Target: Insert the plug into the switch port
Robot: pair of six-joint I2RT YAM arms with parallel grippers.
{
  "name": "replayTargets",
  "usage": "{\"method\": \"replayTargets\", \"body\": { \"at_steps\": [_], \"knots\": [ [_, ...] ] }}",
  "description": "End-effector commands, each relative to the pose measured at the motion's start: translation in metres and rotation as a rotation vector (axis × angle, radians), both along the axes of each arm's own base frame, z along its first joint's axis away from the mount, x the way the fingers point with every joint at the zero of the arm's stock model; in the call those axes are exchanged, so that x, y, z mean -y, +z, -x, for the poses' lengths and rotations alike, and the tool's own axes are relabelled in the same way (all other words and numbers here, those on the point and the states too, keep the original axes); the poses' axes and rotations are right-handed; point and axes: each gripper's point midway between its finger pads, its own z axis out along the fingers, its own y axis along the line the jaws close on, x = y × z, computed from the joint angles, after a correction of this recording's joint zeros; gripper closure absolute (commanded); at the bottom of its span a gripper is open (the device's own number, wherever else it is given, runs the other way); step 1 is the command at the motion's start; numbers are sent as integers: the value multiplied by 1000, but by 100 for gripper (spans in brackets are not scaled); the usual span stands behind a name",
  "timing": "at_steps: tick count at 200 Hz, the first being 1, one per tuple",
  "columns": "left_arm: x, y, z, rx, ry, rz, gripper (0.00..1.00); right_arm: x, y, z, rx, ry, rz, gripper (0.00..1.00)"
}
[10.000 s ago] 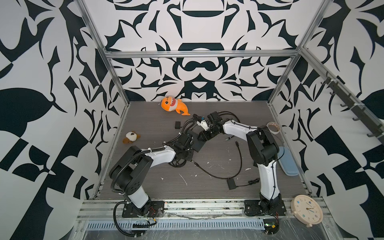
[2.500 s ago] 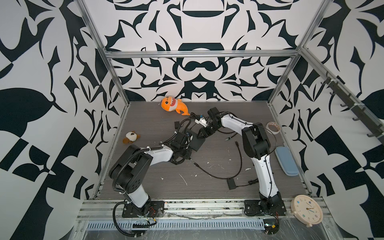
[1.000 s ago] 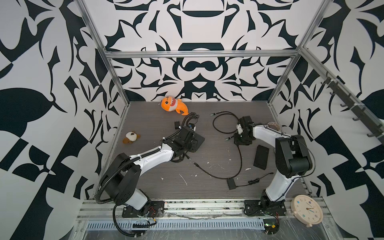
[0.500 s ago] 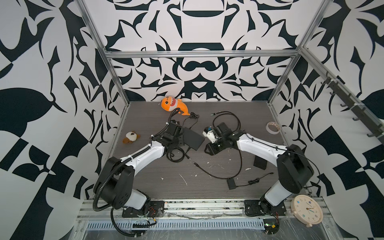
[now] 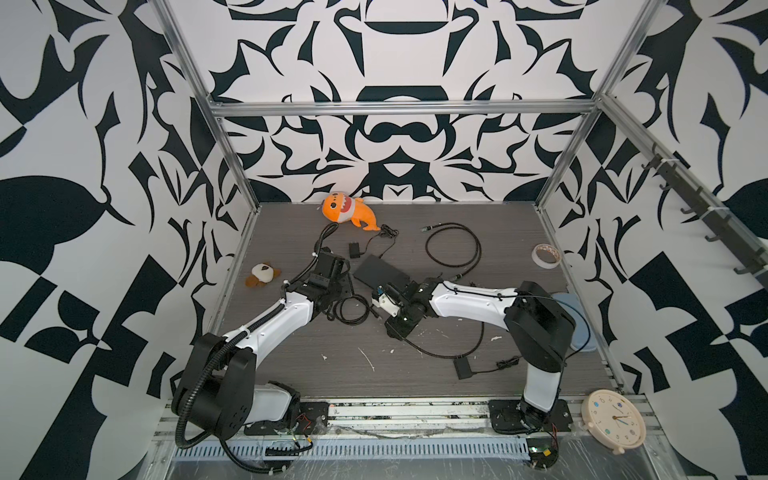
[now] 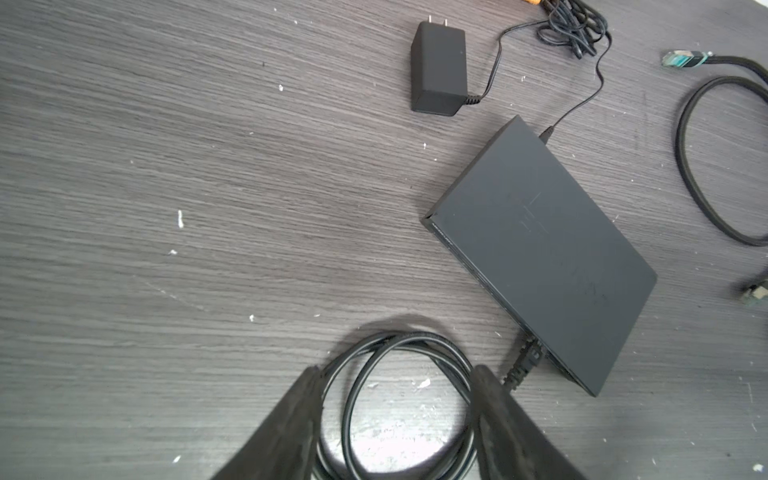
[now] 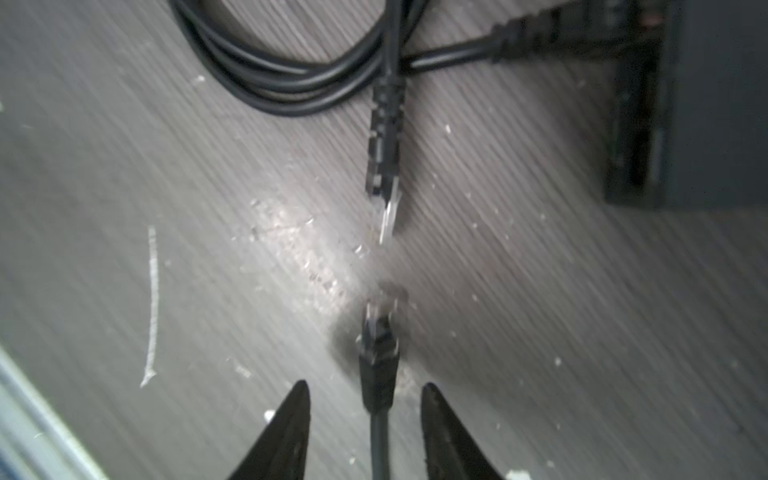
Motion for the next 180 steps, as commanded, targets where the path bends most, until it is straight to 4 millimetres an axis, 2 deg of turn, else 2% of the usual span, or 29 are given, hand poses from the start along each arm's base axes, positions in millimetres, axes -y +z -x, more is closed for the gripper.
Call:
{"method": "replayTargets", "body": {
  "at_steps": [1,22,37,49,84,137,161,180],
  "knots": [
    [-4,-1,5,-11,15,7,41,6,-1,-11,76,14,105,64],
    [-4,-1,6,-10,11,3,41,9,-5,-16,106,27,148,77],
    [-3,0,7,-14,-2,2,41,5,2,-20,132,45,129,85],
    [1,0,7,-24,-29,8,47,2,11,-26,158,65,113,87],
    [29,9,10,-26,-154,109,57,1,54,-61,165,33,-69,91],
    [90,40,11,72,-373,413,58,0,137,-109,156,-95,-474,92],
    [110,47,3,124,-410,484,56,-1,159,-128,167,-158,-612,92],
    [127,54,-4,168,-441,517,56,-1,166,-140,171,-191,-670,92]
  ]
}}
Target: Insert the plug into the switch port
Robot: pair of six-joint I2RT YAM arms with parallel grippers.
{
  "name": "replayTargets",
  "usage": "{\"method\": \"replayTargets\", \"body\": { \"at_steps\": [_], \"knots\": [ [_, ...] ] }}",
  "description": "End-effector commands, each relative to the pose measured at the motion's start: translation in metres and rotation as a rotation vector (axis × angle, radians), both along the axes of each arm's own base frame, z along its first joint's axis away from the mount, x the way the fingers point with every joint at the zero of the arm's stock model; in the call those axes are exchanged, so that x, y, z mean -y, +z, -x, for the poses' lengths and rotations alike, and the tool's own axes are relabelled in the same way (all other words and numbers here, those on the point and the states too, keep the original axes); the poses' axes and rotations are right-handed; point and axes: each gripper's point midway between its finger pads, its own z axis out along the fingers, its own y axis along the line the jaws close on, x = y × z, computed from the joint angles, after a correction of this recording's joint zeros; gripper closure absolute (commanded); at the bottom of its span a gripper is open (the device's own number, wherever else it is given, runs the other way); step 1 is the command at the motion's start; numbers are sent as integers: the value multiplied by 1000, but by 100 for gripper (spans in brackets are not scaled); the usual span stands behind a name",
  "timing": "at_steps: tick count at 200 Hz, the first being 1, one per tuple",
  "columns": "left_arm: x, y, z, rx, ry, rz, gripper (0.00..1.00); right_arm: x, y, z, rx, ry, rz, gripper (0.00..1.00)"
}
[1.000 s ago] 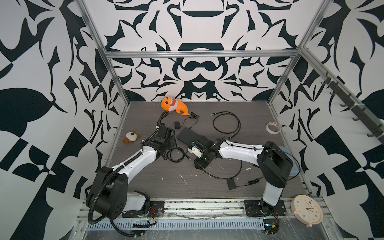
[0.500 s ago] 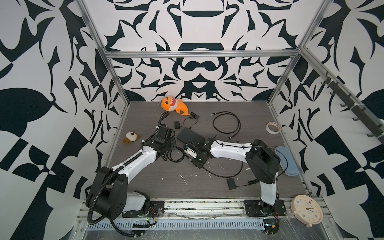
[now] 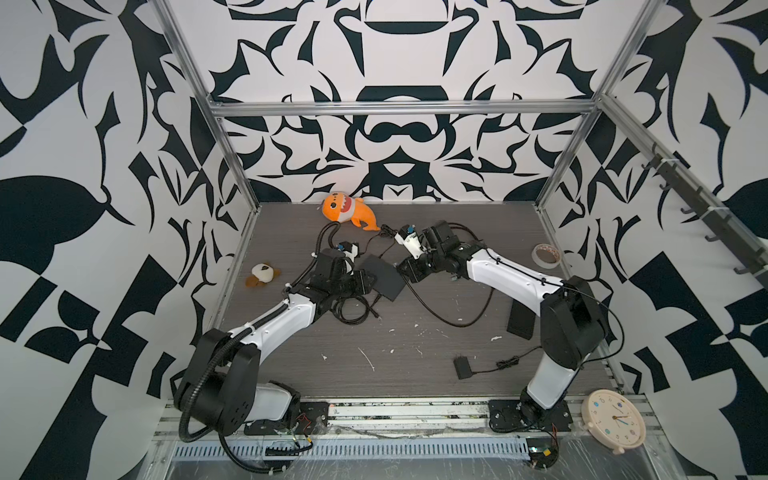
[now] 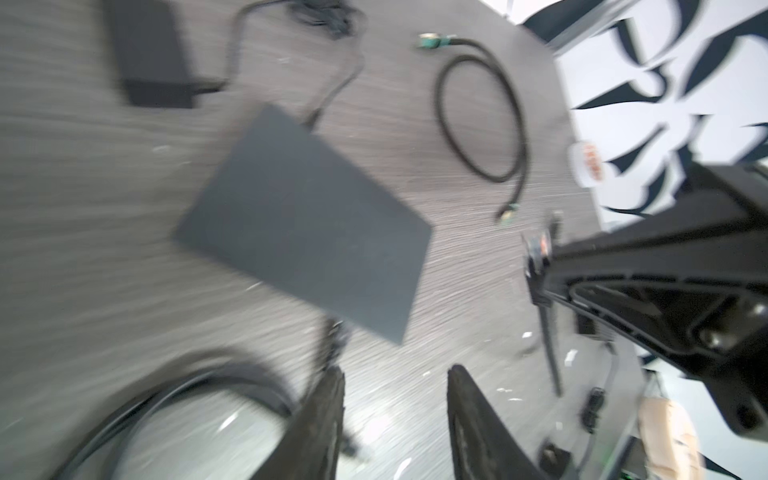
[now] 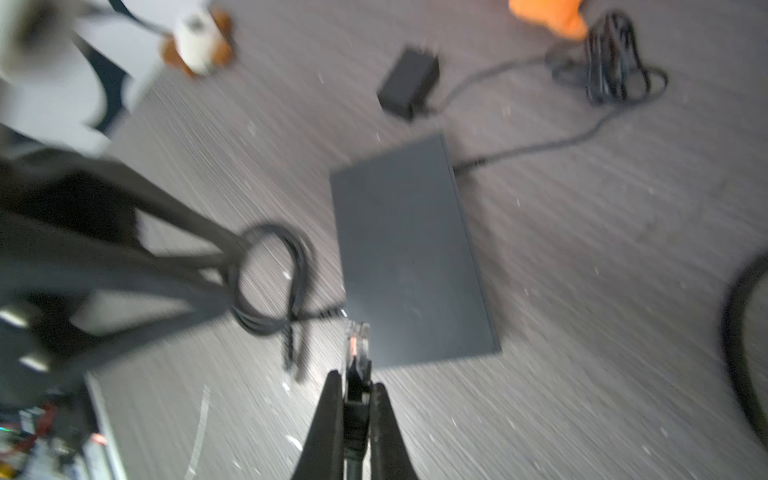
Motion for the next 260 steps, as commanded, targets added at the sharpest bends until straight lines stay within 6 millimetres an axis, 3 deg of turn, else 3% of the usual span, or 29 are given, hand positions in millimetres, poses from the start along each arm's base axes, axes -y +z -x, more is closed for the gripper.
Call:
{"method": "replayTargets", "body": {
  "at_steps": [1,62,128,162,223,260],
  "knots": [
    [30,20,-8,77,-65,124,56,-17,36,-10,23,6,-184,92],
    [62,20,-25,94,-92,187,56,-17,48,-30,-2,-56,-307,92],
    [66,32,-18,105,-133,220,60,-6,40,-41,-28,-130,-318,92],
    [70,34,-11,104,-183,223,59,-6,43,-37,-36,-120,-357,92],
    [78,36,-24,108,-160,297,57,-5,48,-35,-67,-157,-434,93],
    [84,33,-30,96,-157,324,69,-4,54,-33,-91,-174,-498,93]
  ]
}}
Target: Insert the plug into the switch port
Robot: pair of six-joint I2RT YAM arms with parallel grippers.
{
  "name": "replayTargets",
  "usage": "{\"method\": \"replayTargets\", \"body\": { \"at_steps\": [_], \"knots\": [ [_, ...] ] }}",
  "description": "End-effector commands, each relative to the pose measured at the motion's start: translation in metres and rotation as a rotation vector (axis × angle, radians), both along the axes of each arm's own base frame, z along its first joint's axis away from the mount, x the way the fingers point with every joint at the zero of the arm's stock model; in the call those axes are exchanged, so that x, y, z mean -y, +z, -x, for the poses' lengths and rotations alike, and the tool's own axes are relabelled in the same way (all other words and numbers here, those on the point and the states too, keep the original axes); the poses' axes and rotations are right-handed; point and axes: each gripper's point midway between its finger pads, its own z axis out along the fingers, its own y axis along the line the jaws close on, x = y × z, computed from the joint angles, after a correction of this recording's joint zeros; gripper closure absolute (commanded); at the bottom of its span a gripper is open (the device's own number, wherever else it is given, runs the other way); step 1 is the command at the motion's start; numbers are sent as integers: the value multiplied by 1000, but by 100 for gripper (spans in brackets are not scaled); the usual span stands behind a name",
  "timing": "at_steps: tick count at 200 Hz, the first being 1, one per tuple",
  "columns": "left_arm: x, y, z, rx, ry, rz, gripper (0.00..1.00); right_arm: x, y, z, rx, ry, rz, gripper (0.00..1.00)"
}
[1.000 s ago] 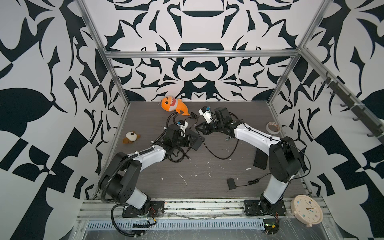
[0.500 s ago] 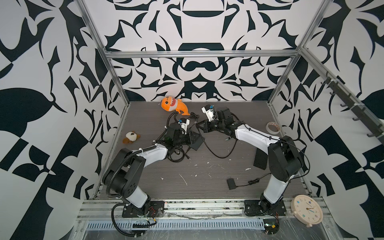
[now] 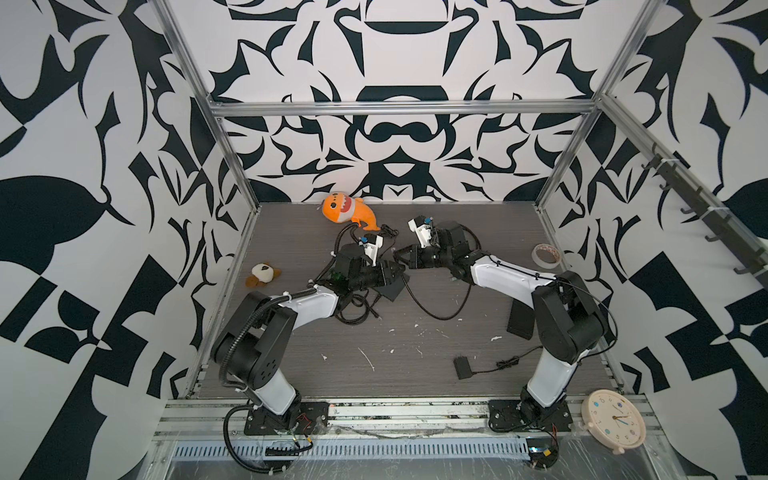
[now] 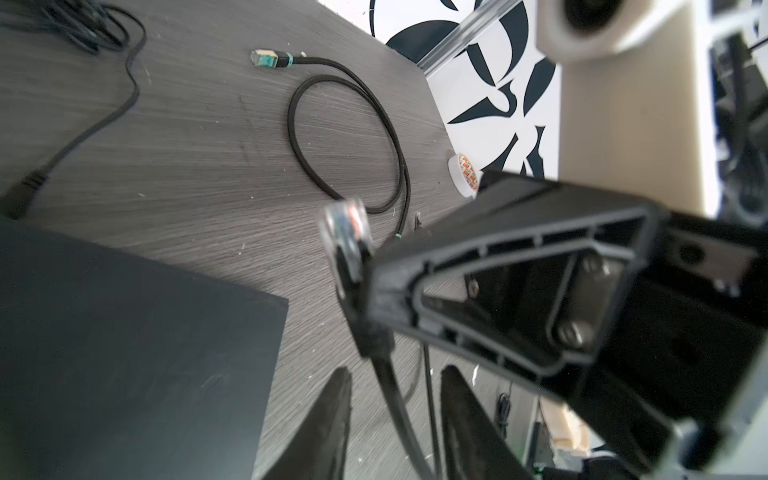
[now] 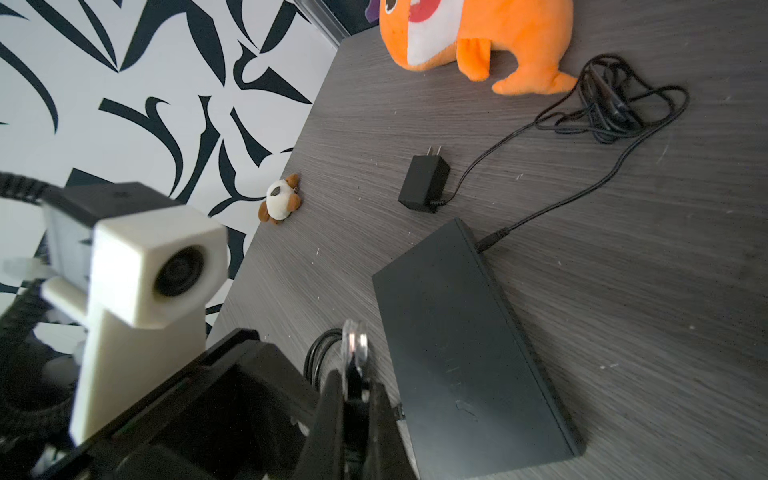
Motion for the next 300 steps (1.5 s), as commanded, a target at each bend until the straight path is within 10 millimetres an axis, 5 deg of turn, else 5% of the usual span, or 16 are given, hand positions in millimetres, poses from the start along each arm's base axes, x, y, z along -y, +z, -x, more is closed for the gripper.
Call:
{"method": "replayTargets", "body": {
  "at_steps": [1,53,95,133,247,300],
  "knots": [
    [9,16,-8,27,-8,63,70,-1,46,-1,71,-8,-117,93],
    [9,11,-7,29,-34,8,100,24,47,-4,55,-61,-138,91],
    [12,-13,-1,84,-102,-259,100,55,49,5,5,-48,-134,67],
    [16,-25,2,143,-173,-431,100,81,60,7,-18,-127,-63,63],
    [29,-35,13,241,-284,-593,100,57,40,-9,-145,-121,-52,60],
    [28,-37,14,245,-283,-610,100,51,23,-3,-171,-96,-11,69]
  ]
}}
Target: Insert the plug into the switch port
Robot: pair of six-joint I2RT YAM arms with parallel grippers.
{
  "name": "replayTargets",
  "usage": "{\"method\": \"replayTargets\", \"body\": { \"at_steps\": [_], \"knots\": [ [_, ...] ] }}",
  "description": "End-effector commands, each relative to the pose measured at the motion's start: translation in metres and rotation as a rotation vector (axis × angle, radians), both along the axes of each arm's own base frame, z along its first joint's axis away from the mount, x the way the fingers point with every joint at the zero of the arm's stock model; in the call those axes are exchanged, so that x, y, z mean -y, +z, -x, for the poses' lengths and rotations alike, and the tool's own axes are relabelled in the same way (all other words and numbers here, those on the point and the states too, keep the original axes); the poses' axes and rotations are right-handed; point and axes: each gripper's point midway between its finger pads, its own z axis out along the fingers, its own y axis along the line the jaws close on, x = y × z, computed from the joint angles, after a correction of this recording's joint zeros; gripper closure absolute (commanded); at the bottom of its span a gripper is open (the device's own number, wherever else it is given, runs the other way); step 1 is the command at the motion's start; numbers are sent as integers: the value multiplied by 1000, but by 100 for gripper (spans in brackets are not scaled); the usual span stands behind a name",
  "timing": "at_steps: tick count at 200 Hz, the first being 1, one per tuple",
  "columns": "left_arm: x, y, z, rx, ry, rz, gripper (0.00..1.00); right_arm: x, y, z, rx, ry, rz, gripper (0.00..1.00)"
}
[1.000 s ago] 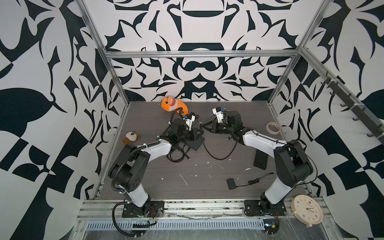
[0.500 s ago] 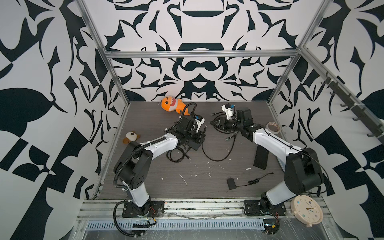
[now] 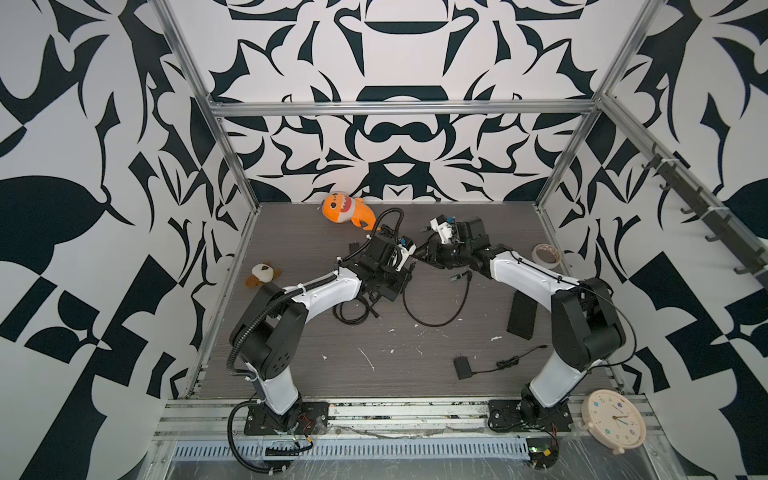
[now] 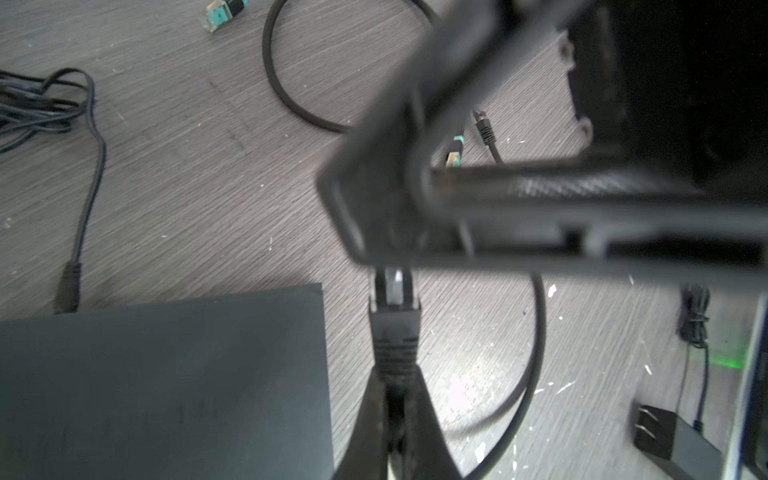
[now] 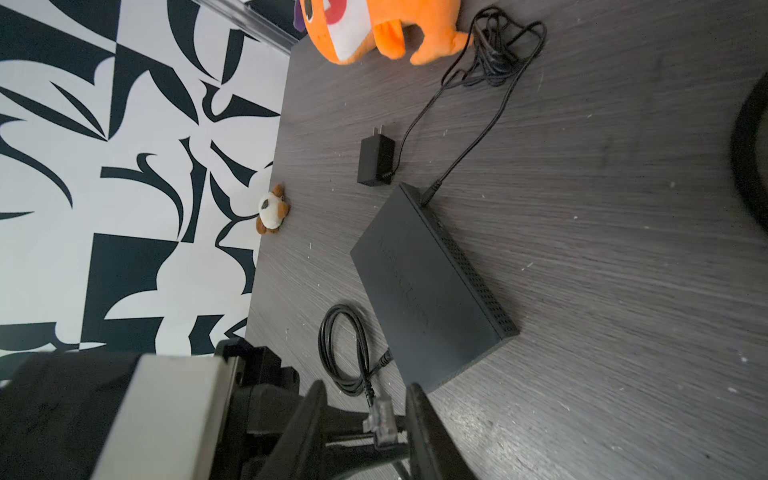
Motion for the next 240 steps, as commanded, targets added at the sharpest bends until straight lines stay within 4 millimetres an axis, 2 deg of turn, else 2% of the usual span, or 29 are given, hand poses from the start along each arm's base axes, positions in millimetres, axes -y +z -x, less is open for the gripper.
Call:
{"method": "replayTargets", "body": {
  "at_steps": [1,88,102,129,169,197,240],
  "knots": [
    [-1,-5,-1,3,-9,-37,100,-4,21,-4,60,16,-5,69],
    [-2,-3,-2,20,-15,-55,100,-3,4,3,20,52,53,82],
    [-2,-2,-2,21,-17,-54,100,-2,1,5,14,58,62,82],
    [-1,-1,-1,19,-27,-51,100,-3,-2,5,13,64,60,76],
    [1,1,1,21,-41,-43,100,-9,-1,2,19,76,49,75],
    [1,1,2,19,-45,-45,100,-10,-5,1,9,78,51,78],
    [-3,3,0,39,-23,-51,100,-11,-4,8,5,99,37,91]
  ]
}}
